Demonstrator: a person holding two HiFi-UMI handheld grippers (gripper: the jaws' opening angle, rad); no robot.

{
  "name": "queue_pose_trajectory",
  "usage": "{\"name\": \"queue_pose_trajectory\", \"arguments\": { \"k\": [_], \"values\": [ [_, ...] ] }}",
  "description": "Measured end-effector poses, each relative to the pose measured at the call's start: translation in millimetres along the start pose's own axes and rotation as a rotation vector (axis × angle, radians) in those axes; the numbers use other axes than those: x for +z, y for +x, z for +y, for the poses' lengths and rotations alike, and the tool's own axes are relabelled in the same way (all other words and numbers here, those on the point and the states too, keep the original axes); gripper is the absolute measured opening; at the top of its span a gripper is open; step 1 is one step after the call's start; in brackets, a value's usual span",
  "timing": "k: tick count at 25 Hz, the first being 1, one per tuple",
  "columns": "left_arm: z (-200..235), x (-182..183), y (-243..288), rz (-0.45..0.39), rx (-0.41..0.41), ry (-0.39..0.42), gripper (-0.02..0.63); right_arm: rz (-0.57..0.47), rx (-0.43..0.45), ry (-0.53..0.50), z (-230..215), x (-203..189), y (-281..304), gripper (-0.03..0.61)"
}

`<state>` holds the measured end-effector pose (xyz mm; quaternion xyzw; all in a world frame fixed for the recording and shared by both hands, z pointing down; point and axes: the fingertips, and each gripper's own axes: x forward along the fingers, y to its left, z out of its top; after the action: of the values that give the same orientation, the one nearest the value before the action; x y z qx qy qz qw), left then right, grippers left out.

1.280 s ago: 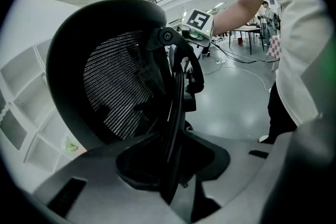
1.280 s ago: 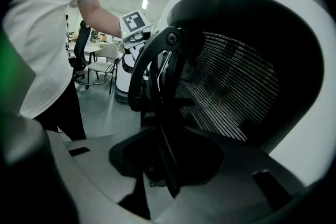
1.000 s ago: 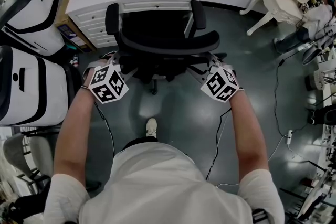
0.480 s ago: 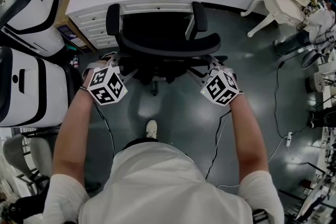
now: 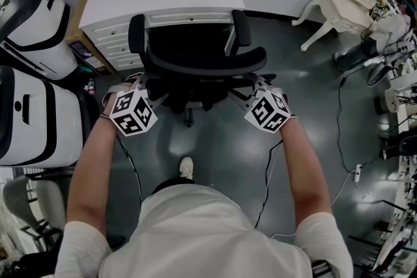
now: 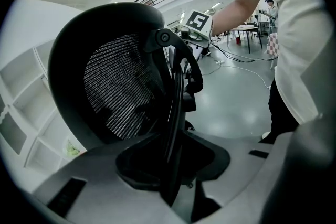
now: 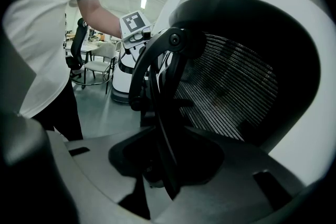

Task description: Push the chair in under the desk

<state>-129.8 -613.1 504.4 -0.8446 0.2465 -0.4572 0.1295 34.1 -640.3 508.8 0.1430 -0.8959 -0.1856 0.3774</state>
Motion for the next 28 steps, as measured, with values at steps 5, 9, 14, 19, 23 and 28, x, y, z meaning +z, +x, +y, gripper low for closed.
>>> {"name": "queue_pose_trajectory", "arguments": {
  "k": [5, 9, 14, 19, 23, 28],
  "values": [
    [-0.1, 0.2, -0.7, 0.004, 0.004, -0.003, 0.129, -0.003, -0.01, 0.0, 0.1, 0.4, -0.2, 0.132],
    [0.2, 0.9, -0.4, -0.003, 0.033, 0.004, 0.135, -0.022, -0.055, -0.023, 0.9, -0.3, 0.4, 0.132],
    [0.9, -2.3, -5.6, 0.025, 0.128, -0.023, 0.176, 0.026, -0.169, -0.072, 4.1, -2.8, -6.9, 0.14],
    [0.0, 11.7, -37.2, -0.018, 0.254, -0.11, 0.192, -0.013, -0.306, 0.031, 2.5, 0.3, -49.8, 0.14],
    [-23.8, 28.1, -67.6, -0.093, 0.302, -0.243, 0.189, -0.048, -0.344, 0.12, 28.1, 3.6, -79.2, 0.138],
    [-73.4, 44.6, -96.5, -0.228, 0.316, -0.456, 0.189, -0.149, -0.35, 0.221, 77.2, 16.3, -108.1, 0.138]
  ]
}}
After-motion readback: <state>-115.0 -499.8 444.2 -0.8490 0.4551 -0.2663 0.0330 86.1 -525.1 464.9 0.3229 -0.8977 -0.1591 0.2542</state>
